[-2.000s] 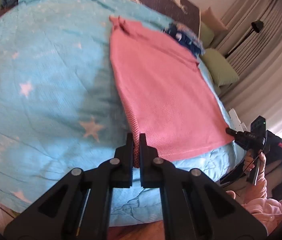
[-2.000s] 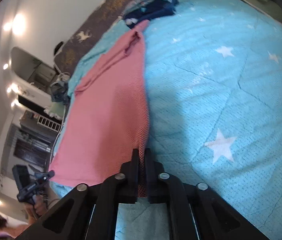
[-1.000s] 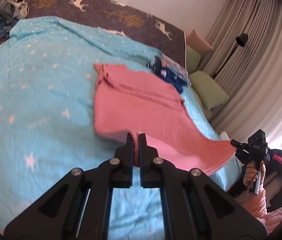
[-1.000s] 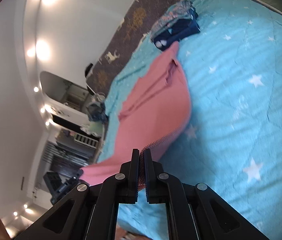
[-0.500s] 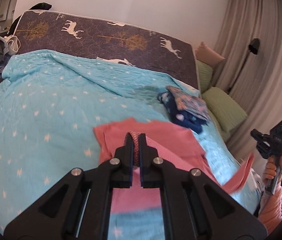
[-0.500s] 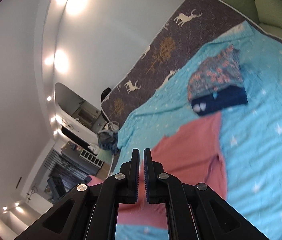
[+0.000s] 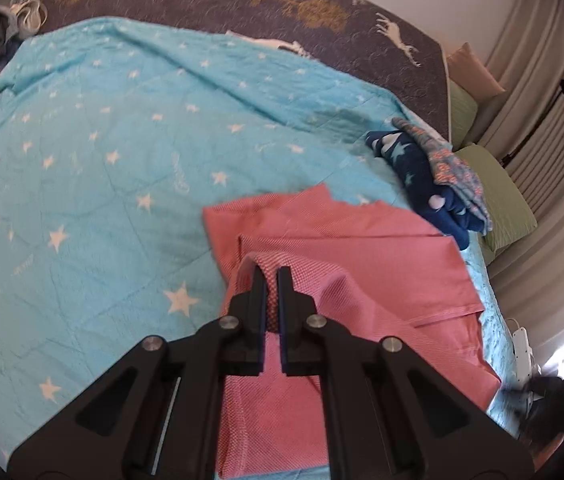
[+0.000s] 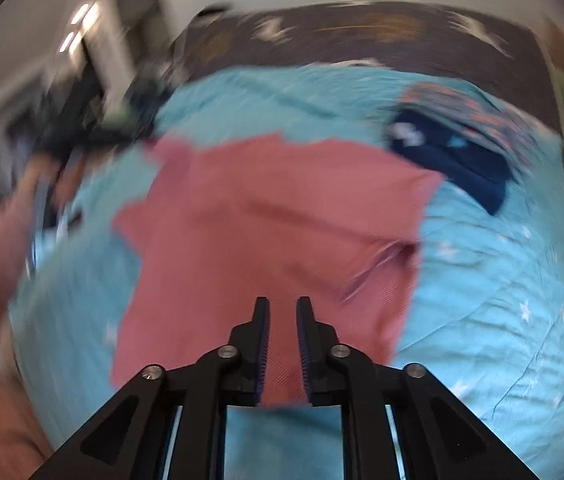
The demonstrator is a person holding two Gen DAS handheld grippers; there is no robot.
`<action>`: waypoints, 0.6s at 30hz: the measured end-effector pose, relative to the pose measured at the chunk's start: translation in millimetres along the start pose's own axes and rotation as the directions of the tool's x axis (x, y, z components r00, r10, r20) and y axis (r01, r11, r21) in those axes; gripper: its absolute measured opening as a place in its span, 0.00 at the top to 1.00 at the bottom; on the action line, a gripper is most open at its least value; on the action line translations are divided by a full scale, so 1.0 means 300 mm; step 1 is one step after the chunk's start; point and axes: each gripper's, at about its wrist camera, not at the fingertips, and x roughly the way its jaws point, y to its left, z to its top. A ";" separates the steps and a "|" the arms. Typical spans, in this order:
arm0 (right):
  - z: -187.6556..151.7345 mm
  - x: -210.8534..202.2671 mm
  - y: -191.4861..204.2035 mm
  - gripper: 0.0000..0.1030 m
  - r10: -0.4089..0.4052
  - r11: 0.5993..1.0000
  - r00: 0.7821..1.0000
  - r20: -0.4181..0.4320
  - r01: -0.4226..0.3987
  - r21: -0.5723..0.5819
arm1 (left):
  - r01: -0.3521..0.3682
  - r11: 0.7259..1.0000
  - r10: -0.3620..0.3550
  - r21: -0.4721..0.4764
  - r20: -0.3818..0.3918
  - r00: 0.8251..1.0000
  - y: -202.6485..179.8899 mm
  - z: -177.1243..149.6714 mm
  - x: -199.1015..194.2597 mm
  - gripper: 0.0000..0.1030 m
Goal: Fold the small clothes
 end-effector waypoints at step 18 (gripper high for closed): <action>-0.212 0.111 0.505 0.99 -0.193 0.828 0.980 0.051 0.190 -0.527 | 0.005 1.000 -0.005 0.004 -0.037 0.999 -0.033 -0.064 -0.033 0.95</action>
